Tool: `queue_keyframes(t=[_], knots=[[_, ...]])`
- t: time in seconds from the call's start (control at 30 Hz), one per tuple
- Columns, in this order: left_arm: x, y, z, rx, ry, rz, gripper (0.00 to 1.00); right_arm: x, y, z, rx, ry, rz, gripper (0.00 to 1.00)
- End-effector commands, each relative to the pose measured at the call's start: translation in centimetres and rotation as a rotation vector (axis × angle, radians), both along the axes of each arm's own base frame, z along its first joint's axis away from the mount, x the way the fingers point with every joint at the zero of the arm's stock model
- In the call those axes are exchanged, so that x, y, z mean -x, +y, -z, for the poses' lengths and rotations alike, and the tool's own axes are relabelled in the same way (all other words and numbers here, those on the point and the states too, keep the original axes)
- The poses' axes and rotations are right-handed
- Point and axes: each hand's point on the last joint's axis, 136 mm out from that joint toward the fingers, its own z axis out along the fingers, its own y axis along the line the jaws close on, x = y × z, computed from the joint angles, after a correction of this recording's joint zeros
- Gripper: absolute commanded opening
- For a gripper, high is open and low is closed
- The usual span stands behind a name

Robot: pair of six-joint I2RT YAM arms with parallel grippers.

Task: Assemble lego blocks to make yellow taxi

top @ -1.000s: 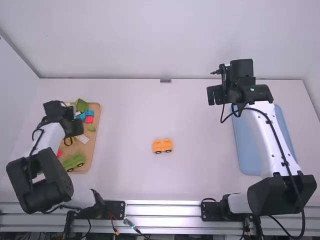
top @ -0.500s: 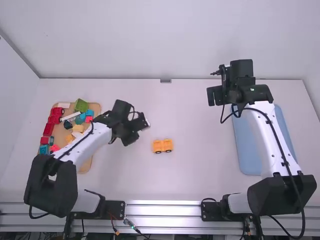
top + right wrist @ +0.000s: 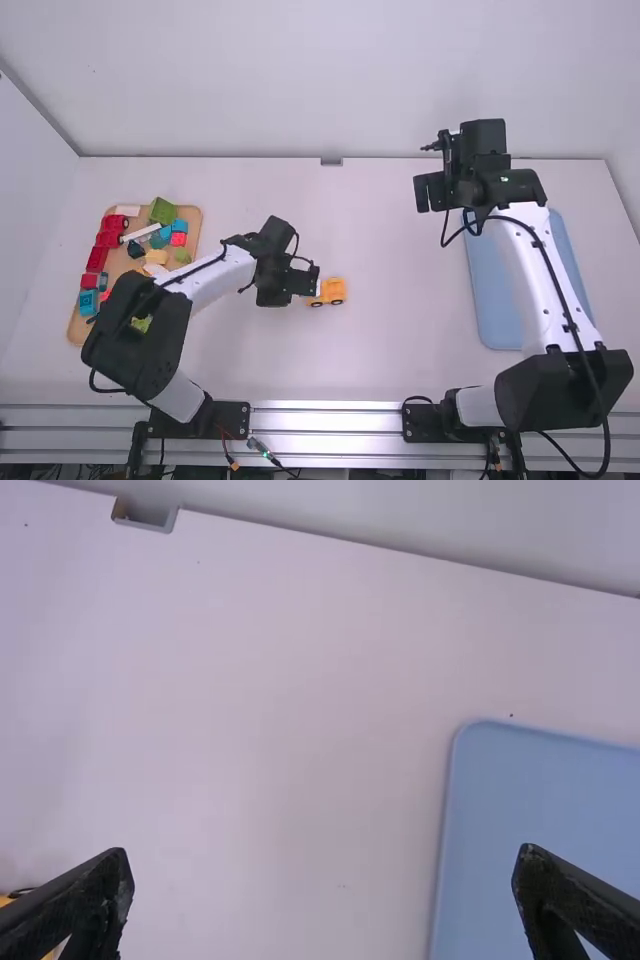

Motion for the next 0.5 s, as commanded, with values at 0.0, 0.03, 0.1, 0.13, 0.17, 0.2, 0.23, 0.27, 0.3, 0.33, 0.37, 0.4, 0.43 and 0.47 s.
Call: queue_keyframes(t=[0.0,0.03,0.1,0.13,0.17,0.2,0.23,0.27,0.3,0.33,0.37,0.4,0.43,0.47], knots=[[0.9,-0.3,1.1,0.029,0.034,0.099,0.02,-0.5,0.2,-0.9,-0.009,-0.019,0.000,0.99],[0.9,-0.3,1.1,0.029,0.034,0.099,0.02,-0.5,0.2,-0.9,-0.009,-0.019,0.000,0.99],[1.1,-0.4,1.5,0.038,0.047,0.115,0.02,-0.5,0.2,-0.9,-0.008,-0.019,0.000,0.99],[1.1,-0.3,1.7,0.030,0.052,0.115,0.02,-0.5,0.2,-0.9,-0.009,-0.019,0.000,0.99],[1.1,-0.3,1.8,0.029,0.051,0.114,0.02,-0.5,0.2,-0.9,-0.009,-0.019,0.000,0.99],[0.9,-0.4,1.9,0.029,0.048,0.110,0.02,-0.5,0.2,-0.9,-0.009,-0.019,-0.001,0.99],[0.7,-0.3,2.1,0.025,0.043,0.107,0.02,-0.5,0.2,-0.9,-0.009,-0.019,-0.001,0.99],[0.5,-0.2,2.2,0.025,0.041,0.104,0.02,-0.5,0.2,-0.9,-0.009,-0.019,0.000,0.99],[0.3,-0.2,2.3,0.027,0.037,0.099,0.02,-0.5,0.2,-0.9,-0.009,-0.019,0.000,0.99],[-0.1,-0.1,2.5,0.032,0.035,0.066,0.02,-0.5,0.2,-0.9,-0.010,-0.019,-0.001,0.99],[-0.7,0.0,2.7,0.042,0.028,0.017,0.02,-0.5,0.2,-0.9,-0.010,-0.019,-0.001,0.99],[-1.1,0.1,2.8,0.052,0.028,-0.019,0.02,-0.5,0.2,-0.9,-0.009,-0.018,0.000,0.99],[-1.3,0.1,2.9,0.057,0.027,-0.031,0.02,-0.5,0.2,-0.9,-0.009,-0.018,0.000,0.99],[-1.6,0.4,3.0,0.071,0.034,-0.063,0.02,-0.5,0.2,-0.9,-0.010,-0.018,-0.001,0.99]])
